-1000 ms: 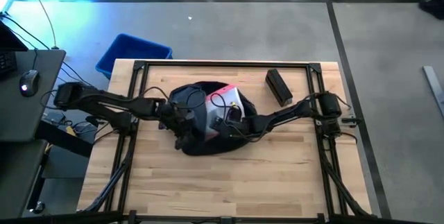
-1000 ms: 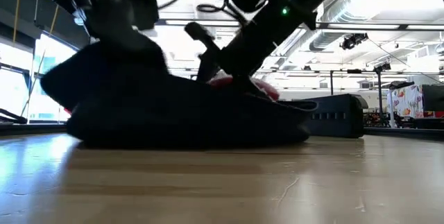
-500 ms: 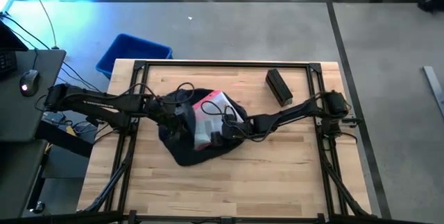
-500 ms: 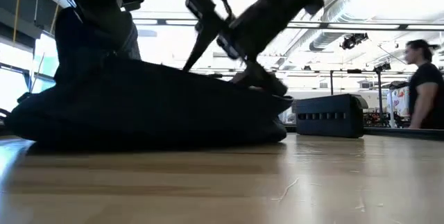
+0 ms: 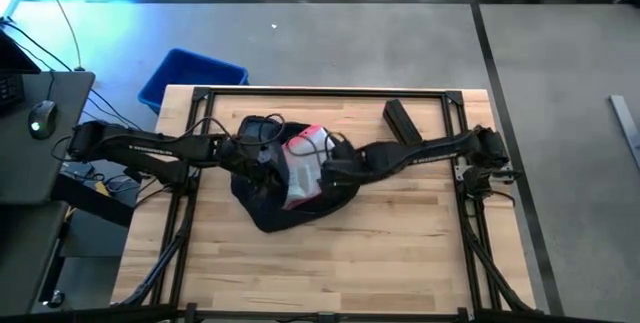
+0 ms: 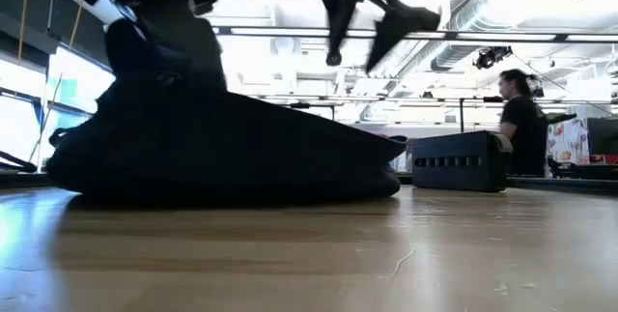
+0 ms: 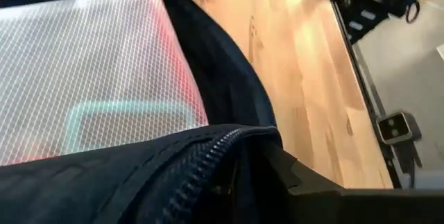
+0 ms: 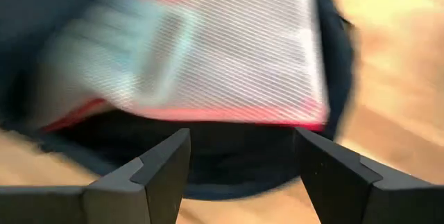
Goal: Unpack backpack
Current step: Adjust the blue backpack on the table
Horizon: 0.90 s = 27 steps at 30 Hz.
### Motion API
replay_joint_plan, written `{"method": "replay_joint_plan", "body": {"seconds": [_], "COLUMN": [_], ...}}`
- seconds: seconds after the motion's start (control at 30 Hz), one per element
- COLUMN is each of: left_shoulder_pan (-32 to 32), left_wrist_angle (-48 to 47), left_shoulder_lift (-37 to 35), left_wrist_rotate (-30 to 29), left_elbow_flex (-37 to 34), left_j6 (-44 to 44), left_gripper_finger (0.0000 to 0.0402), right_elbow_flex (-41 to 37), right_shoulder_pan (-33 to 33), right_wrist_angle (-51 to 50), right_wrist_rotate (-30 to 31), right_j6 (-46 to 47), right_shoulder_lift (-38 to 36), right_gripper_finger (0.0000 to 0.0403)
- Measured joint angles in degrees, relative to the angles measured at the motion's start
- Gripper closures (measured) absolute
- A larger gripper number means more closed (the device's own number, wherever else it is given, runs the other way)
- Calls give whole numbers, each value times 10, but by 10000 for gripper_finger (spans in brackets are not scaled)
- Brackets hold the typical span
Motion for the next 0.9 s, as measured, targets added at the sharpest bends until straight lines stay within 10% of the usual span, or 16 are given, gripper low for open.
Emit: {"method": "replay_joint_plan", "body": {"seconds": [0.2,0.37,0.7,0.9], "left_shoulder_pan": [15,11,-8,-7], "left_wrist_angle": [23,-147,-337,-311], "left_shoulder_lift": [67,71,-30,-124], "left_wrist_rotate": [20,5,-75,-68], "left_elbow_flex": [2,36,36,68], "left_j6": [0,18,57,-1], "left_gripper_finger": [390,394,401,401], "right_elbow_flex": [-68,-114,-197,-194], "right_shoulder_pan": [-47,-69,-76,-64], "right_wrist_angle": [-5,-25,101,94], "right_wrist_rotate": [-94,-114,-119,-93], "right_j6": [-26,3,58,77], "right_shoulder_lift": [2,2,1,1], "right_gripper_finger": [170,198,245,353]}}
